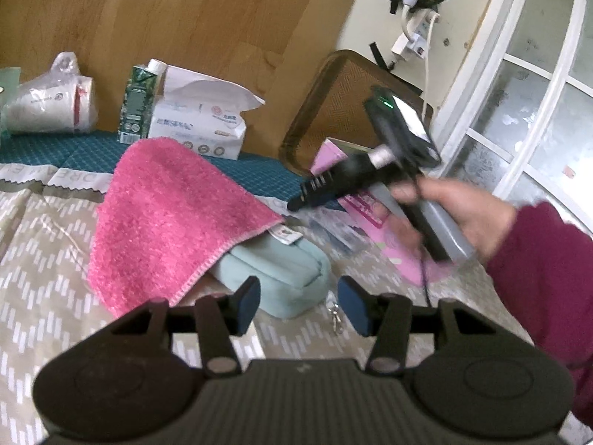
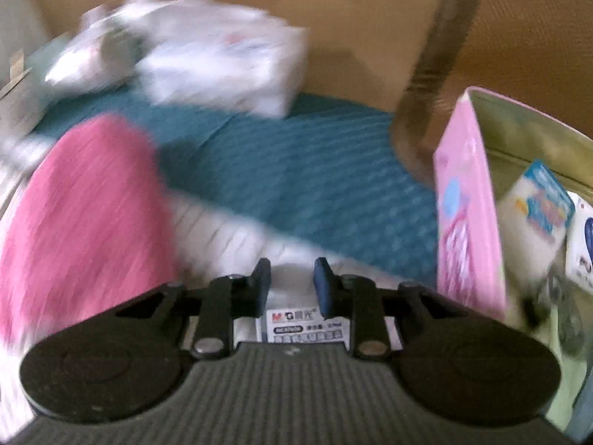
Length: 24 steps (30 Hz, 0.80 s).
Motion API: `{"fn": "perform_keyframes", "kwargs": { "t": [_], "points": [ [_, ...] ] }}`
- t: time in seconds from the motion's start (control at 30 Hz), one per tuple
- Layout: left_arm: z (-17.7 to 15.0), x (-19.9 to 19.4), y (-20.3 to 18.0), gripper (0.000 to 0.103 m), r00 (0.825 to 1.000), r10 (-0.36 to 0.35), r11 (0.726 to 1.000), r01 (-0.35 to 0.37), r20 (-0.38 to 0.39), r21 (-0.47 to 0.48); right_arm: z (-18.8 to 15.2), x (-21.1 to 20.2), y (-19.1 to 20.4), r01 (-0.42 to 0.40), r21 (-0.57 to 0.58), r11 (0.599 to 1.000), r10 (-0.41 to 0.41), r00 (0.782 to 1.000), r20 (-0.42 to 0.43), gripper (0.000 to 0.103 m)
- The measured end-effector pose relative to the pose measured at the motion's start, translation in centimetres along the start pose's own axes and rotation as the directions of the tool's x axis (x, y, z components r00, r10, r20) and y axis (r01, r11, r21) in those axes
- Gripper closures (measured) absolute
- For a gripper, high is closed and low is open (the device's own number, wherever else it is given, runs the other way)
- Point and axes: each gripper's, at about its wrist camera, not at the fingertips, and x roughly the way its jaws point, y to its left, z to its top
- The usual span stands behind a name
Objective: Organize soft objects
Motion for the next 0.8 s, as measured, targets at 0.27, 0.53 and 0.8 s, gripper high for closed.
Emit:
{"fn": "perform_keyframes", "kwargs": {
  "t": [0.27, 0.53, 0.8],
  "points": [
    [-0.7, 0.8, -2.5, 0.055, 0.996, -0.07, 0.997, 0.071, -0.054, 0.028, -15.1, -10.6, 1.2, -0.12, -0.019, 0.993, 0.121, 0.954, 0.274, 0.063],
    [-1.7, 5.6, -6.2, 0.055, 0.962, -0.15, 0.988, 0.156, -0.227, 0.008, -25.3, -14.5, -0.6, 0.045, -0.119, 0.992, 0.017, 0.878, 0.479, 0.019],
    [-2.1, 9.4, -8.7, 0.04, 0.941, -0.133, 0.991, 0.131, -0.311, -0.028, -23.3, -12.0, -4.2, -0.051, -0.077, 0.996, 0.078, 0.915, 0.395, 0.025]
  ]
}}
